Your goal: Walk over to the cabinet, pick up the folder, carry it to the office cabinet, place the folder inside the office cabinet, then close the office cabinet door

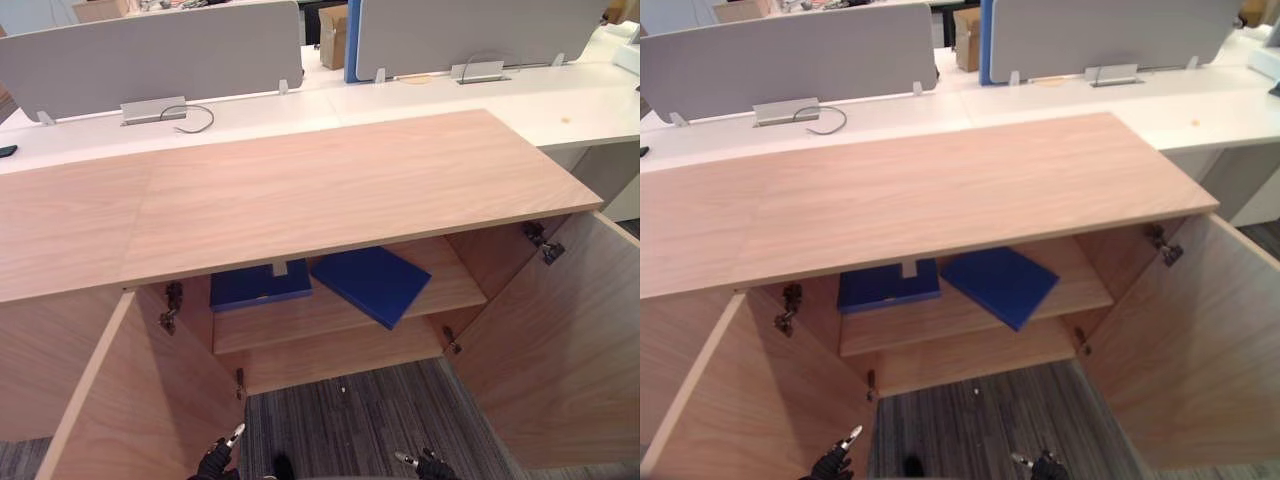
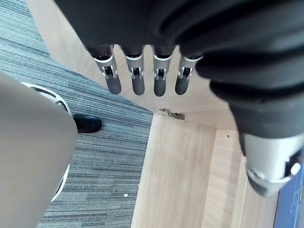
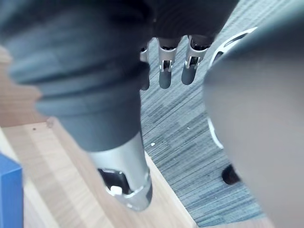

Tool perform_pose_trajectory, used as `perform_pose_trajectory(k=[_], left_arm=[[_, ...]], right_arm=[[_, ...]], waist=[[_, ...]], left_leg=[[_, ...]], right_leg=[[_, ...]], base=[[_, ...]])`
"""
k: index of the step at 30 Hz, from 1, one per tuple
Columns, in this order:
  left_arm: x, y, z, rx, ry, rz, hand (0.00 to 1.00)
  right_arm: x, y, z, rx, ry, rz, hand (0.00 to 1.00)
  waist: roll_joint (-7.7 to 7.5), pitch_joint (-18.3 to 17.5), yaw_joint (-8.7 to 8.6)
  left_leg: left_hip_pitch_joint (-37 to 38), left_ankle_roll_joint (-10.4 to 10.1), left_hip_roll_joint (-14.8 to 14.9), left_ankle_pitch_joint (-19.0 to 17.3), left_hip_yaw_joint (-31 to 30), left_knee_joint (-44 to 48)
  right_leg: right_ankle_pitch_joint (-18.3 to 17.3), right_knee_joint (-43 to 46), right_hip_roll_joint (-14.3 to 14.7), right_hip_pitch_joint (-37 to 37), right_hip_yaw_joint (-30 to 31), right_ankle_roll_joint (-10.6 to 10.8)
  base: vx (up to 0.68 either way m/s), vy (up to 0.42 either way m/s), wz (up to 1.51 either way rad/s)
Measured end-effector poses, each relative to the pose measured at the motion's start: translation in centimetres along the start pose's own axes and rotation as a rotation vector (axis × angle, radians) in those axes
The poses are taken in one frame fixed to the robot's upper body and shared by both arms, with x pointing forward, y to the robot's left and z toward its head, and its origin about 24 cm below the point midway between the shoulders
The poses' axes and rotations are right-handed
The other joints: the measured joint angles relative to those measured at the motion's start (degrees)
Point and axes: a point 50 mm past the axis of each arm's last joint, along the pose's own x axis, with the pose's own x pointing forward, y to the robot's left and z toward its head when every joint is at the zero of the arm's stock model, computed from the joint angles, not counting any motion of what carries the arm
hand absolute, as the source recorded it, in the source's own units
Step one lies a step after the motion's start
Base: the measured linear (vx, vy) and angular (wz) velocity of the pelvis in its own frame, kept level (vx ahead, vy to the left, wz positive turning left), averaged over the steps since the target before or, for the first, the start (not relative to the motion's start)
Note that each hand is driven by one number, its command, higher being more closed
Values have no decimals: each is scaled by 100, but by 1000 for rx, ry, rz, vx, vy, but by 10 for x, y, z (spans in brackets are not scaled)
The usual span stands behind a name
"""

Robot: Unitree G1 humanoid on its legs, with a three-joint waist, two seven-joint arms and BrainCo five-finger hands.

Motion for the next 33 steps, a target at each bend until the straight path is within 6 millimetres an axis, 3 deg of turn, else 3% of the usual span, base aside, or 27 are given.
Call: perform_pose_trajectory(k=[1,4,7,10,12,13,15,17,19,22,26,33], left_arm=[[0,3,2,17,-3,4,0],[0,3,2,32,-1,8,0],[1,4,4,29,-9,20,0],[1,6,8,15,-31,37,0],[1,10,11,13,-40,48,0],[1,13,15,8,-56,58,0],[-1,4,5,-35,-32,51,0],[-2,3,0,-83,-20,55,0],[-3,3,-5,-99,-6,59,0],[-3,0,-4,-88,-7,46,0],[-3,-2,-3,-26,-8,20,0],[-3,-2,1,90,-30,-24,0]], right_arm=[[0,3,4,-18,-23,3,0],[0,8,10,-60,-53,12,0],[1,10,11,-56,-54,13,0],[1,11,10,-63,-44,8,0],[1,14,7,-74,-32,14,0],[0,15,6,-108,-29,19,0],[2,7,17,-131,-56,-3,0],[2,3,19,-147,-56,-12,0],[2,4,20,-220,-57,-5,0],[2,5,22,-266,-68,1,0],[0,14,34,-344,-135,19,0],[-14,51,95,-541,-437,72,0]], waist=[[-22,-10,-30],[-27,-15,-65],[-17,-7,-63],[-5,3,-61],[-109,44,-28],[-135,89,12],[168,80,3],[274,40,20],[323,4,16],[346,-24,-36],[338,-44,-82],[346,-34,-93]], left_leg=[[84,58,8,1,-67,47],[59,86,122,-116,-229,206],[-110,-46,417,-315,-500,565],[-664,-333,872,-851,-762,1668],[-846,-600,1048,-1150,-925,2241],[-857,-875,1202,-1337,-971,2498],[-874,-995,1658,-1249,-1001,2381],[-710,-1075,1823,-971,-996,1839],[-400,-1174,1965,-450,-960,984],[-282,-1228,1967,-204,-759,578],[-214,-1240,1798,-191,-658,412],[-232,-1237,1576,-189,-519,342]], right_leg=[[70,820,-225,-357,79,-194],[-92,958,-358,-681,95,20],[-131,-282,-175,-641,218,203],[68,-1478,25,-625,187,359],[738,-1839,26,-405,128,411],[653,-1827,20,-255,-74,994],[456,-1779,452,-322,-300,781],[374,-1844,688,-357,-368,666],[334,-1948,954,-375,-424,569],[330,-2069,1056,-370,-452,548],[443,-2344,949,-285,-433,647],[722,-2784,809,-183,-388,728]], base=[[5,38,31],[17,-22,38],[46,-174,40],[84,-287,21],[136,-488,27],[107,-428,17],[105,-460,9],[119,-307,3],[185,-241,-5],[156,-97,2],[118,67,0],[33,67,-3]])
